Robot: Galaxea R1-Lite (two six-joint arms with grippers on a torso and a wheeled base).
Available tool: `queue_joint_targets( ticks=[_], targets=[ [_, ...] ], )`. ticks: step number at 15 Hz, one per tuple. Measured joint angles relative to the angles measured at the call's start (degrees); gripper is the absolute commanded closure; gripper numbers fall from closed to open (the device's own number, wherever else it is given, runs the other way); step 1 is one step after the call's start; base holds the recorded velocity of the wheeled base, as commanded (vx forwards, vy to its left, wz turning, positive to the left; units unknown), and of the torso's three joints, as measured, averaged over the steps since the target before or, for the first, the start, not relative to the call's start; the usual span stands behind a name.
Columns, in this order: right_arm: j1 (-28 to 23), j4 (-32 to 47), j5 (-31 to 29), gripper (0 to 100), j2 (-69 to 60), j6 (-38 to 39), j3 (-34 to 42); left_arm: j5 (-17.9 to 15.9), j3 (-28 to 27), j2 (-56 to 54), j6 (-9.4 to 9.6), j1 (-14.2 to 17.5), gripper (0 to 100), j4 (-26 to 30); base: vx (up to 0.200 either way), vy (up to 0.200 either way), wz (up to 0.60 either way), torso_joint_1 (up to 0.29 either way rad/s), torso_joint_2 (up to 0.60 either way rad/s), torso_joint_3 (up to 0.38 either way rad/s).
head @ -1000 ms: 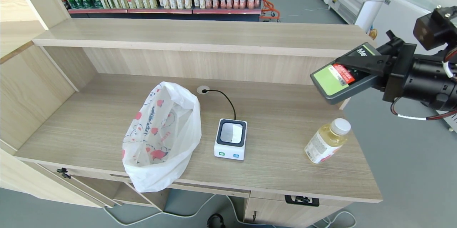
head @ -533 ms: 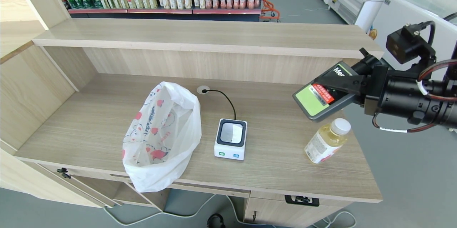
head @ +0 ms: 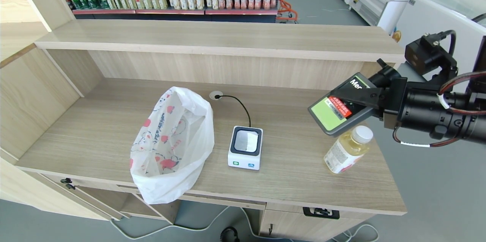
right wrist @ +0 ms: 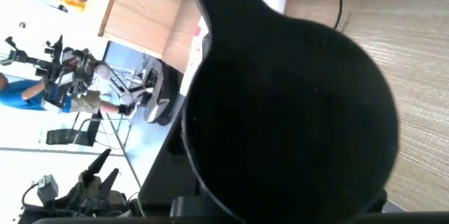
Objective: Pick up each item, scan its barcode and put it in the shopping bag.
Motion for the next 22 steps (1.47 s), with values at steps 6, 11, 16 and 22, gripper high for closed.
queue_joint_targets(
  ticks=[6,11,16,22],
  targets=[
    [1.91,0.13,-0.07,100,-0.55,-0.11,-0.30,0.00,0.00,0.00,0.07,-0.05,0,0.00,0.000,0.200,0.00,0.005,0.00,0.005],
    [1.58,0.06,-4.78,100,0.94,-2.19,-0.30,-0.01,0.00,0.00,0.33,0.00,0,0.00,0.000,0.200,0.00,0.000,0.00,0.005],
    [1.52,-0.35,-13.32,100,7.23,-3.61,-1.17,-0.01,0.00,0.00,0.35,0.00,0,0.02,0.000,0.160,0.00,0.003,0.00,0.000],
    [0.04,-0.41,-19.29,100,17.59,-6.24,-8.22,0.00,0.00,0.00,0.32,0.00,0,0.02,0.000,0.000,0.00,0.000,0.00,0.000]
  ],
)
